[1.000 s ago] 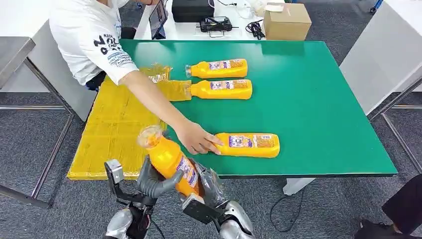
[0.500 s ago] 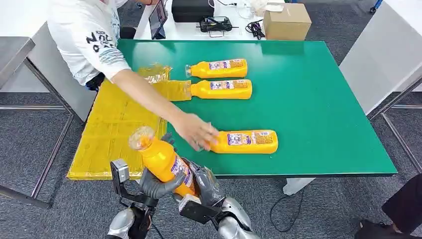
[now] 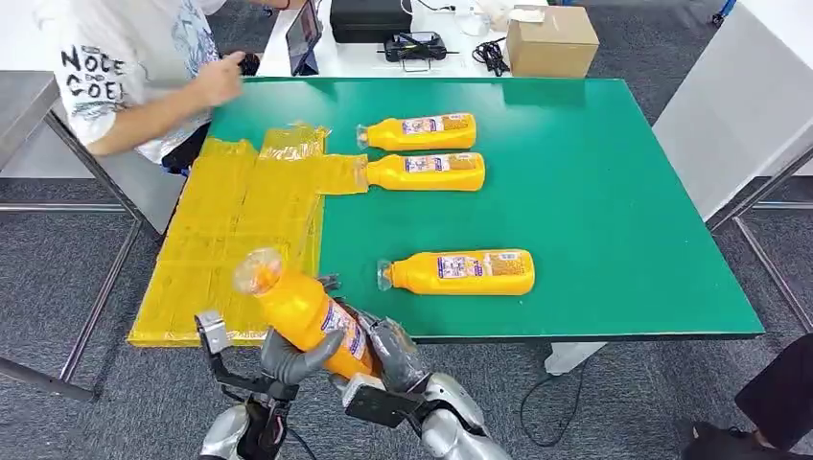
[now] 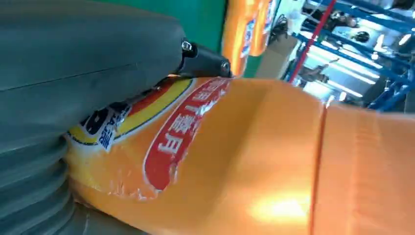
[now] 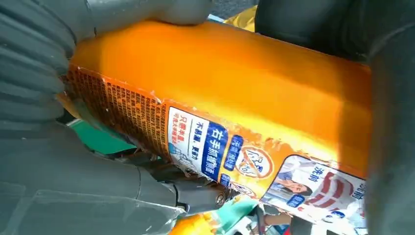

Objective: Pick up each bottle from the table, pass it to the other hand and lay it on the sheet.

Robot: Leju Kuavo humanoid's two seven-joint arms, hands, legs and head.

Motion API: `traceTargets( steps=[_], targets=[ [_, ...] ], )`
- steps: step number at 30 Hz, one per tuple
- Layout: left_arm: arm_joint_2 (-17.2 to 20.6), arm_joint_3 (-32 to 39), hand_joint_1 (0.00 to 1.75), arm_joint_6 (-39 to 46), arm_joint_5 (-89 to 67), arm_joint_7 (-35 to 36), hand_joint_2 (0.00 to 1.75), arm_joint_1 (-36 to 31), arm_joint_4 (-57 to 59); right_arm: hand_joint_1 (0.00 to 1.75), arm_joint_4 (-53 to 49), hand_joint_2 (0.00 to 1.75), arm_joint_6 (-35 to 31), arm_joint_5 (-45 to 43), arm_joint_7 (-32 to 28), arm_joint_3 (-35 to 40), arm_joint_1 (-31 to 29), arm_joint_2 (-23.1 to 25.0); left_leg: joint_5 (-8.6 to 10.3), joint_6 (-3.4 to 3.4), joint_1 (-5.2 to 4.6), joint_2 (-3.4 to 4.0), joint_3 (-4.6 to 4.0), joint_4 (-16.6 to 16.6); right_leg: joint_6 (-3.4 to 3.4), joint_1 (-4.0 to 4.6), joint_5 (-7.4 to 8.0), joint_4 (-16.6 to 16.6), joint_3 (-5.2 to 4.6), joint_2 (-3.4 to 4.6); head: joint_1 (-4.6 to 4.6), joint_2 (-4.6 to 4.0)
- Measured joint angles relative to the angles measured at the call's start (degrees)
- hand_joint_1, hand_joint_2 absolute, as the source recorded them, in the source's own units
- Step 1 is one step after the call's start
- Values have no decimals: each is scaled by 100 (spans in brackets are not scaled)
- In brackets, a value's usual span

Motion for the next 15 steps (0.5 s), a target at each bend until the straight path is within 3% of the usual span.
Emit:
traceTargets(
  steps=[14,15],
  targets=[
    [0,83,175,-92,112,11,175,36,-26,175,94,175,15,83,53,116,-85,-2,0,0,0,1,0,0,0,0,0,0,-1,1,2,0],
    [0,85,175,-90,108,11,175,36,-26,94,96,175,15,88,70,118,-87,-2,0,0,0,1,0,0,0,0,0,0,-1,1,0,0]
  ],
)
